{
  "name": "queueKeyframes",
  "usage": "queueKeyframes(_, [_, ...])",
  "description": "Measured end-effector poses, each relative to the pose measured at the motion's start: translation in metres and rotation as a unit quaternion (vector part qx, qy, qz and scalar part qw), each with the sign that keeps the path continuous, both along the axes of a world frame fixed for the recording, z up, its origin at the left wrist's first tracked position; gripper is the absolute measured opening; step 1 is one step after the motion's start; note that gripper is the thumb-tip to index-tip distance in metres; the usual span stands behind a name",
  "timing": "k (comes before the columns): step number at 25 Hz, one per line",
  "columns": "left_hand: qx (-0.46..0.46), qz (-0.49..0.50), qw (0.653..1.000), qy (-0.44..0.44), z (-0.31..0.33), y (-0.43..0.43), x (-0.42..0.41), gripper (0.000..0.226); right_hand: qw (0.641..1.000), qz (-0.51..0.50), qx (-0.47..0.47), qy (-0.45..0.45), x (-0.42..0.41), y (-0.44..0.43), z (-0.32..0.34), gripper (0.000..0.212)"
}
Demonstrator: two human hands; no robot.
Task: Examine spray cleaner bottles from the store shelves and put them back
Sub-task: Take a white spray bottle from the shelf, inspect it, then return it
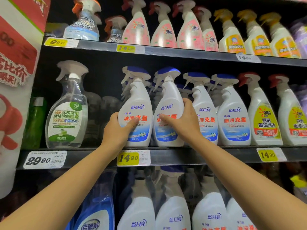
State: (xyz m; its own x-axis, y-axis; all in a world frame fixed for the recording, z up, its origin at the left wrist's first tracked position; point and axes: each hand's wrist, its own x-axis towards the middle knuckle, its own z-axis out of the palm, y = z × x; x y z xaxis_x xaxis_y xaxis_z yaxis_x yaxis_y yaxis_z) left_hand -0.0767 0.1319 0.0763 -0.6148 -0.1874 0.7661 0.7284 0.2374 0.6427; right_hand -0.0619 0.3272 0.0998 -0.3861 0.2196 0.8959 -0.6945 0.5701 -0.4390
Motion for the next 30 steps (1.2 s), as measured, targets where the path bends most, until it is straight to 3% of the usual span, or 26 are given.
queueKeyframes(2, [0.0,0.071,0.997,0.03,-0.003,0.004,0.004,0.056,1.0,0.016,0.0,0.012,-0.003,-0.001,-0.009,0.067])
queueKeyframes(5, [0.023,0.171,0.973,0.155,-0.013,0.013,0.016,0.043,0.998,0.05,-0.001,0.039,0.001,0.0,-0.014,0.058])
queueKeyframes(10, [-0.035,0.016,0.982,0.184,-0.037,0.033,0.048,0.037,0.982,0.133,-0.035,0.126,0.041,0.008,-0.027,0.055])
queueKeyframes(13, [-0.063,-0.16,0.981,0.095,-0.055,0.048,0.078,0.057,0.966,0.217,-0.077,0.118,0.073,0.008,-0.048,0.051])
queueKeyframes(16, [-0.024,-0.358,0.933,-0.002,-0.085,0.061,0.105,0.072,0.934,0.321,-0.148,0.044,0.106,0.005,-0.086,0.04])
queueKeyframes(22, [0.035,-0.405,0.911,-0.077,-0.168,0.066,0.139,0.067,0.892,0.395,-0.184,-0.116,0.146,0.025,-0.164,0.055])
queueKeyframes(30, [0.136,-0.426,0.872,-0.202,-0.286,0.062,0.156,0.092,0.883,0.383,-0.188,-0.196,0.16,0.023,-0.262,0.055])
